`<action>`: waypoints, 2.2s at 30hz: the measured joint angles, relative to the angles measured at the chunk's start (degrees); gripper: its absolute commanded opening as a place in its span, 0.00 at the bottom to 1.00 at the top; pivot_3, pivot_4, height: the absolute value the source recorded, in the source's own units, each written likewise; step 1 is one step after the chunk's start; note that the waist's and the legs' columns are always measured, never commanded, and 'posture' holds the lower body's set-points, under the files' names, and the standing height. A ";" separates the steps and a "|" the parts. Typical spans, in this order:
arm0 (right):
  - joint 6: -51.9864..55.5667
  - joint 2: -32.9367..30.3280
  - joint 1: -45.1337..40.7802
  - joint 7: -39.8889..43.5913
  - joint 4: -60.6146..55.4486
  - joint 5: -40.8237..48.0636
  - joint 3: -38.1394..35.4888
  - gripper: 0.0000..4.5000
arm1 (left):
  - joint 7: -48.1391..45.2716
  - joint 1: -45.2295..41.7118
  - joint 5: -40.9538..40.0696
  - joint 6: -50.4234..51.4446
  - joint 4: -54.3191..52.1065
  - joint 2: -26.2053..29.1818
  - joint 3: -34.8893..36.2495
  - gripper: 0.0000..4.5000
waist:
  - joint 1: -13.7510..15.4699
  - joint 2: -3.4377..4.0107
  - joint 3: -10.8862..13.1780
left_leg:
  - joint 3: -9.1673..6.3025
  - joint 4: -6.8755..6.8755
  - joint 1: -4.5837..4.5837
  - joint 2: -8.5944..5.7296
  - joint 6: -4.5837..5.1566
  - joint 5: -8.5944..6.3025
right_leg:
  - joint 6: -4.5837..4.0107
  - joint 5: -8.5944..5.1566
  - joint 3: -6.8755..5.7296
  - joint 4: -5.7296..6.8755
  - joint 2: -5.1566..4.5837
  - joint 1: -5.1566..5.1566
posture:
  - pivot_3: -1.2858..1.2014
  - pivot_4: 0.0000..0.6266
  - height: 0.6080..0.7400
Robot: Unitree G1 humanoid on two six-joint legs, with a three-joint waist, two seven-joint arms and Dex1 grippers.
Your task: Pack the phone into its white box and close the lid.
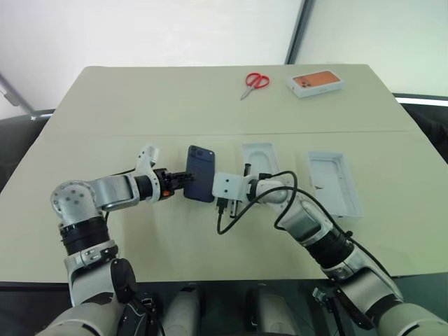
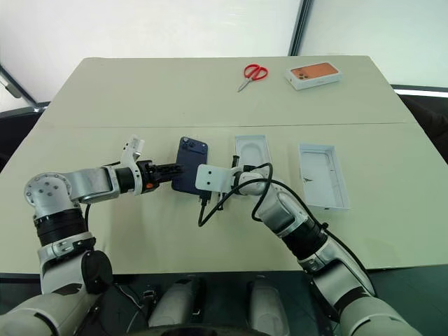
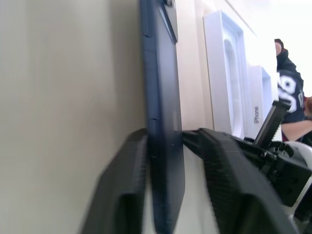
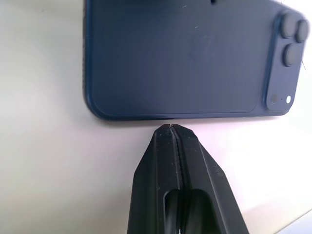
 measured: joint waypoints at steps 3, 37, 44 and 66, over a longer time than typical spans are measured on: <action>0.59 -0.55 0.00 0.36 -0.85 0.02 -0.05 0.00 | -0.20 -0.14 -0.92 0.01 -0.16 -0.57 0.59 0.02 | 0.02 0.00 0.00 | 0.00 0.00 -0.01 0.00 0.00 0.00 | 0.00 0.00 0.00 -0.01 -0.01 0.00 | 0.52 0.24 0.68; 10.00 -28.44 9.99 11.59 -13.55 21.12 -27.73 0.00 | 18.50 -4.81 -6.26 -26.32 3.19 -25.66 -18.22 0.02 | 0.53 -0.10 0.08 | 0.13 0.09 -0.21 -0.07 0.15 -0.07 | 0.01 0.00 -0.03 -0.14 -0.14 -0.02 | 0.52 0.24 0.68; 7.90 -30.27 14.67 12.99 -13.83 27.05 -32.57 0.00 | 17.93 -4.80 -4.14 -27.29 3.99 -25.69 -19.13 0.02 | 0.90 -0.10 0.08 | 0.13 0.11 -0.21 -0.07 0.15 -0.07 | 0.02 0.00 -0.03 -0.15 -0.14 -0.01 | 0.52 0.24 0.68; 7.74 -30.38 16.75 11.67 -14.06 33.05 -33.68 0.00 | 14.88 -4.79 -2.48 -26.67 6.73 -25.79 -19.20 0.21 | 1.54 -0.11 0.08 | 0.13 0.14 -0.22 -0.07 0.15 -0.07 | 0.02 0.00 -0.03 -0.19 -0.17 0.03 | 0.52 0.24 0.68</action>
